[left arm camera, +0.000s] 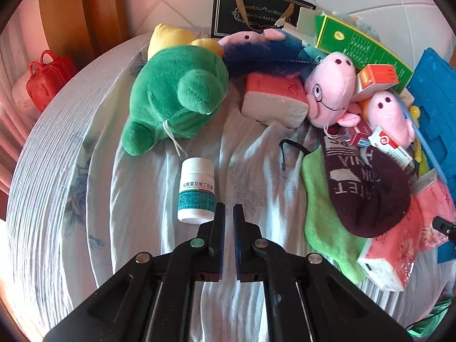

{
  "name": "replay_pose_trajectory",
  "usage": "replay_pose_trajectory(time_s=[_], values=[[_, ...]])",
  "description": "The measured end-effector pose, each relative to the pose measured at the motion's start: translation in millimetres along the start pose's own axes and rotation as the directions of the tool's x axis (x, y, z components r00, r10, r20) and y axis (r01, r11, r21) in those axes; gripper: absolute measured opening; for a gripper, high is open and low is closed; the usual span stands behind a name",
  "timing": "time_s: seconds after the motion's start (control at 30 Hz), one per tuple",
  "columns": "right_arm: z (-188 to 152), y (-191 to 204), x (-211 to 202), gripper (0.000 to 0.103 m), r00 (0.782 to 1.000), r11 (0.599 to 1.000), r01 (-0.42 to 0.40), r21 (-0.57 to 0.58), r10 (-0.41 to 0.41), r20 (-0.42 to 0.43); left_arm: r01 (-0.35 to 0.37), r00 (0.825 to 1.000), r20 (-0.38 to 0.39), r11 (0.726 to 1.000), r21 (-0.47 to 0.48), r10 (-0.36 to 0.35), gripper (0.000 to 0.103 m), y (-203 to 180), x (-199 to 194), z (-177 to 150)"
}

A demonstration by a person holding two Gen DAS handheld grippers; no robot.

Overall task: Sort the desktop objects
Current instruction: 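Grasp the white pill bottle with the left tool while the right tool grasps a pink tissue pack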

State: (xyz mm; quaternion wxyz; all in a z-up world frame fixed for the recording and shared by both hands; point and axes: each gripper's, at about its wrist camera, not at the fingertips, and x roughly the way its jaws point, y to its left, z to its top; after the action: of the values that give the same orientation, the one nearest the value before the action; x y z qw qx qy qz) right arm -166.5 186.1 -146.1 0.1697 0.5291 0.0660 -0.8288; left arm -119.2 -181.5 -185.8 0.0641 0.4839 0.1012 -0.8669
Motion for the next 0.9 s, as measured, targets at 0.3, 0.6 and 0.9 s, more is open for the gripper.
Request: replay_pose_trajectory(time_s=[0.3,0.6,0.9], values=[[-9,-5,-21,0.059,0.999,1.0,0.003,0.026,-0.004,0.042,-0.109,0.994,-0.001,0.994,-0.012,0.109,0.043,-3,6,27],[-1,-13,-10,0.06,1.0,0.999,-0.011,0.046,0.009,0.03,-0.11,0.991,-0.082,0.994,-0.002,0.11,0.033,13,58,36],[8,-12,15,0.059,1.0,0.999,-0.008,0.048,0.009,-0.027,-0.127,0.991,-0.045,0.992,0.012,0.127,0.033,-1,34,21]])
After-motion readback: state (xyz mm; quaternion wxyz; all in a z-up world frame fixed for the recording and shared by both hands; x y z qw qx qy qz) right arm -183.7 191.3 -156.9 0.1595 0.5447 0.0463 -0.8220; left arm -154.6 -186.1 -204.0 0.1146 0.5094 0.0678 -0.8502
